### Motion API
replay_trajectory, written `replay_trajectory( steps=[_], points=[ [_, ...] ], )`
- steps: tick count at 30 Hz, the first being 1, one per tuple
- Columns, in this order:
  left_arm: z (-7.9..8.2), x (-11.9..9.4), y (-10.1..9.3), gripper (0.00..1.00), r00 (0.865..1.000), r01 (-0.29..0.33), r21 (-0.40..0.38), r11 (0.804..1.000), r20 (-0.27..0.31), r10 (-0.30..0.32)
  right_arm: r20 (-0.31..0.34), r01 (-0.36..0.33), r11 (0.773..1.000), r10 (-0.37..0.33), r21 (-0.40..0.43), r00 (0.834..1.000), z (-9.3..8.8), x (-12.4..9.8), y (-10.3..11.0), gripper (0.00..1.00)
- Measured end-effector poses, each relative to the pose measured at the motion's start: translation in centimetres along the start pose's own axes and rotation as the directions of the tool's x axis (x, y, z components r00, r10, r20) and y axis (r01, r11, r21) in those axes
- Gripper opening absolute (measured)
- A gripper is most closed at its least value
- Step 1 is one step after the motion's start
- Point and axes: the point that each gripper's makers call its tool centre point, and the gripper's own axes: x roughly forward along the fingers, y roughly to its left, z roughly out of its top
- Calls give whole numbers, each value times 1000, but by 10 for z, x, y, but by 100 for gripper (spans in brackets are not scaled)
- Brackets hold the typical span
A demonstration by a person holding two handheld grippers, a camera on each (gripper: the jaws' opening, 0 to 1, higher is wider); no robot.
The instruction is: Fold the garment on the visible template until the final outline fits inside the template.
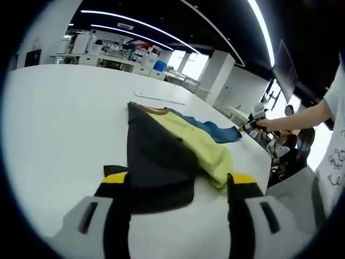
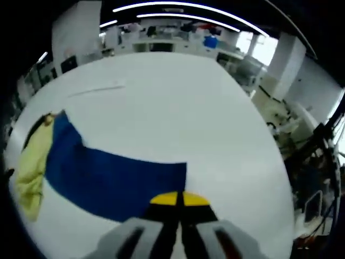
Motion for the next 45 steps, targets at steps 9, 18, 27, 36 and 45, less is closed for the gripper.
replay_trajectory(
  steps=[9,18,27,36,45],
  points=[
    [-4,2,2,70,1000,-8,-10,1000,-7,8,19,58,996,-59,74,998,3,0,-16,0],
    [-8,3,2,70,1000,-12,-17,1000,-13,12,-22,96,992,-94,85,995,-4,0,-29,0],
    [-7,1,1,70,1000,-14,-19,1000,-8,14,-56,97,990,-91,105,994,-12,8,-45,0],
    [-7,0,2,70,1000,-13,-20,1000,-4,13,-17,62,992,-60,113,998,-8,-1,-36,0],
    [-5,0,0,70,1000,-5,-13,1000,4,5,125,-75,997,71,25,990,11,-14,1,29]
  ],
)
